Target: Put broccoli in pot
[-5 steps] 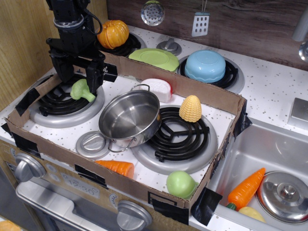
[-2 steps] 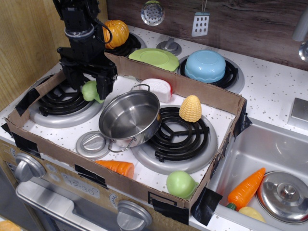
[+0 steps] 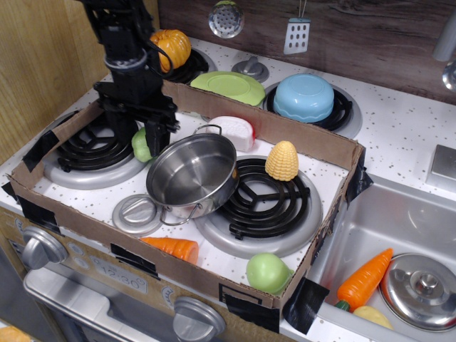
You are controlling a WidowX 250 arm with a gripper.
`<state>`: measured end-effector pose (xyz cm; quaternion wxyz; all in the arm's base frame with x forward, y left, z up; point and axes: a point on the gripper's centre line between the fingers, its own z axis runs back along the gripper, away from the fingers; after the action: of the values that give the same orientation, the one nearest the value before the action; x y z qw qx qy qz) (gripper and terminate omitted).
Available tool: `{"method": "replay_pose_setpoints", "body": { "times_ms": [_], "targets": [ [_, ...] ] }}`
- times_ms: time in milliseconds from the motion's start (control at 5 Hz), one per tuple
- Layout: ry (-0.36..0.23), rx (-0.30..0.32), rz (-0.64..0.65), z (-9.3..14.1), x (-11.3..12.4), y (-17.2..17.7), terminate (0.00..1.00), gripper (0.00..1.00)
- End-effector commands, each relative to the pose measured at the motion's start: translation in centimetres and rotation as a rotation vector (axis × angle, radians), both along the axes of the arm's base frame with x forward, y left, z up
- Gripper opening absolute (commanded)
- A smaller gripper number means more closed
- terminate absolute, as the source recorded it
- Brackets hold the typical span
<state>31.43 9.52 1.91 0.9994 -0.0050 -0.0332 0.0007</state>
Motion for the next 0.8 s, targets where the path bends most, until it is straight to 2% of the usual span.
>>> {"method": "replay_pose_setpoints", "body": {
  "times_ms": [0,200,600],
  "targets": [
    [-0.031,0.026,0.012,0.3,0.8,0.2,0.00,0.00],
    [-0.035,0.050,0.001,1.0,1.0,0.3,0.00,0.00],
    [-0.037,0.227,0.002,8.3,2.0,1.7,0.00,0.00]
  ]
}}
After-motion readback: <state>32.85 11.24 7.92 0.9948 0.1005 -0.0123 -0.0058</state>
